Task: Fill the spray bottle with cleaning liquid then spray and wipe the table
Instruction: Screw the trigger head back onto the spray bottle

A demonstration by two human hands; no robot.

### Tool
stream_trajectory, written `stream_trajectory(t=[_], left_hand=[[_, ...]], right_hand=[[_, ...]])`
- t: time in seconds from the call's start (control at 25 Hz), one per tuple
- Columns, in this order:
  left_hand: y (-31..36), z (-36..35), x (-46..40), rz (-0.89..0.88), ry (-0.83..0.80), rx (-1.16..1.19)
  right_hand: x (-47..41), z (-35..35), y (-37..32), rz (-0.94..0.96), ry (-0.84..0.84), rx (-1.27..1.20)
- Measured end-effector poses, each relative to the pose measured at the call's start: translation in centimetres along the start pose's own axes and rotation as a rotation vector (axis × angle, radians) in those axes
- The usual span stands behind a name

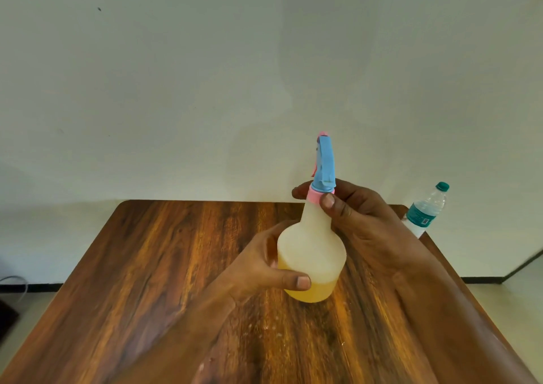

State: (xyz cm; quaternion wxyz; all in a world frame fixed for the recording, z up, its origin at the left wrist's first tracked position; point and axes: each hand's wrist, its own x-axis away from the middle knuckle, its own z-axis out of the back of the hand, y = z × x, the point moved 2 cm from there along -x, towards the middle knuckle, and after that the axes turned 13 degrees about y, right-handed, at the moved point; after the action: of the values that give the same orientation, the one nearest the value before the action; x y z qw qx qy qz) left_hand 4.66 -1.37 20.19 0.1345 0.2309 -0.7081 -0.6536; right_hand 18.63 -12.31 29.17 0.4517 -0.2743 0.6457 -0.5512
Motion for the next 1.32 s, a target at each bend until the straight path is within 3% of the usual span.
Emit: stream_trajectory(t=[0.2, 0.64, 0.8, 1.32], left_hand=[[-1.6, -0.4, 0.4, -0.069, 0.143, -0.043], [-6.7, -2.4, 0.1, -0.014, 0.188, -0.145], [-10.4, -3.5, 0.4, -0.001, 0.22, -0.361], [-22.9, -8.5, 5.3, 0.164, 0.261, -0.791]], right_hand=[[1.2, 0.2, 1.2, 0.046, 0.065, 0.153], [4.7, 1.9, 5.9, -0.029, 0.211, 0.24], [7.0, 3.6, 9.3, -0.123, 0.267, 0.352], [14.9, 7.5, 20.2, -0.378, 0.173, 0.487]])
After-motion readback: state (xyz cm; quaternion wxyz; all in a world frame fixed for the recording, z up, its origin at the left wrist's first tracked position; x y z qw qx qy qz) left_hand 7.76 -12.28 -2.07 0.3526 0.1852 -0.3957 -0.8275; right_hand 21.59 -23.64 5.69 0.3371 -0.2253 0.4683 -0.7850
